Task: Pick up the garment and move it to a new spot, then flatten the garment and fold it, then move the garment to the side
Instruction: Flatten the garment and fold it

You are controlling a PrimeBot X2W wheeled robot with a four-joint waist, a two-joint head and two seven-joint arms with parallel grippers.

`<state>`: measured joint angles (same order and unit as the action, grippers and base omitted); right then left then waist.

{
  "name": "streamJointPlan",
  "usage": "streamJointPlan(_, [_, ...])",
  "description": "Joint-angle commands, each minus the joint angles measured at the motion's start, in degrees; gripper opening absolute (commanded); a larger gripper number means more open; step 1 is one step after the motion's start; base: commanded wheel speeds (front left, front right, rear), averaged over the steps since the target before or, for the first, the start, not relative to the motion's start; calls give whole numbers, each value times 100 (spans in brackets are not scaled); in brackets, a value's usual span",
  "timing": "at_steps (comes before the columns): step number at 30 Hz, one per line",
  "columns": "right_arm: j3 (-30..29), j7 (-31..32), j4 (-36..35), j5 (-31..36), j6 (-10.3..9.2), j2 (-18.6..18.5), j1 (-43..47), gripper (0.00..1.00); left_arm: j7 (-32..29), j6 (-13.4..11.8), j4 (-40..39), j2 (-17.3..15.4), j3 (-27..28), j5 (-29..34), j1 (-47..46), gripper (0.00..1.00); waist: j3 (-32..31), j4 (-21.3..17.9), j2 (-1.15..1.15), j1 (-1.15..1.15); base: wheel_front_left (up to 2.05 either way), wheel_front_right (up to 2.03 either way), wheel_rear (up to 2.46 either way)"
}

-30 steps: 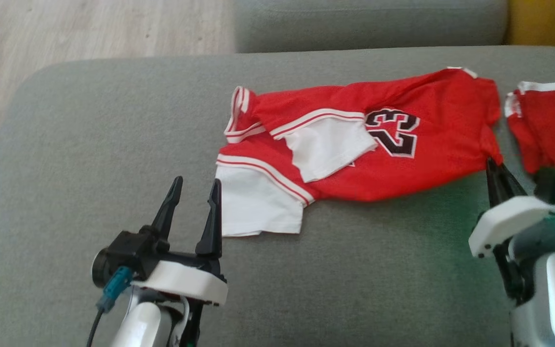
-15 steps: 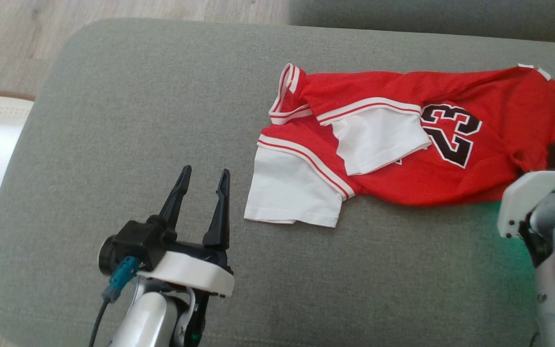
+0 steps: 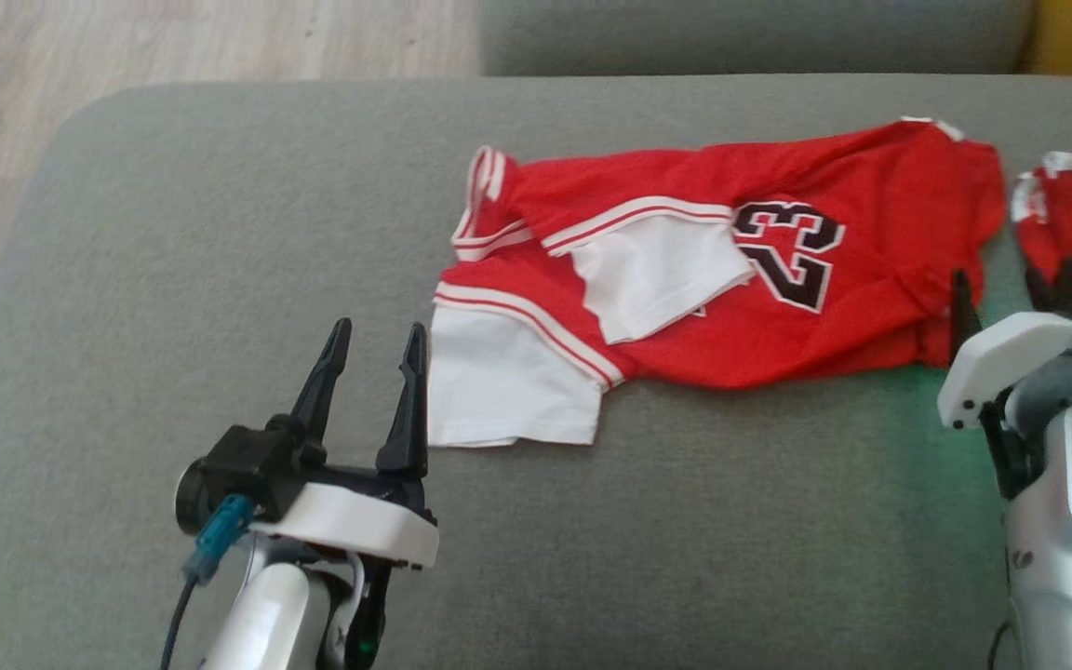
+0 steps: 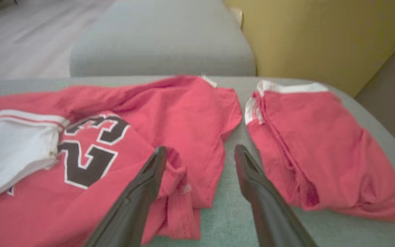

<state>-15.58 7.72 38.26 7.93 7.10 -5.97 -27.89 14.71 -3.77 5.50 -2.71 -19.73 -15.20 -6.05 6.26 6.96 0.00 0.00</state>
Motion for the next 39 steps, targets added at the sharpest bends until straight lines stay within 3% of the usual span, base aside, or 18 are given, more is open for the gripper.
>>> streamJointPlan(1, [180,-127,-309,-101,39,18,-74,100,29,-14,-207,-17,202,51,-121,100,-117,-156,0,0,0,0,0])
streamJointPlan(12, [640,-992,-2140,-950,39,198,1431,100,29,-14,-267,-17,353,103,86,100,-345,-663,0,0,0,0,0])
streamJointPlan(17, [727,-1347,-2634,-1225,39,297,2029,100,29,32,-232,-17,365,108,129,100,-353,-746,0,0,0,0,0])
streamJointPlan(28, [845,-1562,-2764,-1508,39,308,2087,100,29,54,61,-17,313,138,43,100,-184,-744,0,0,0,0,0])
streamJointPlan(39, [946,-1541,-2747,-1552,39,309,2028,100,29,-263,2053,-17,119,278,-262,100,-61,-839,0,0,0,0,0])
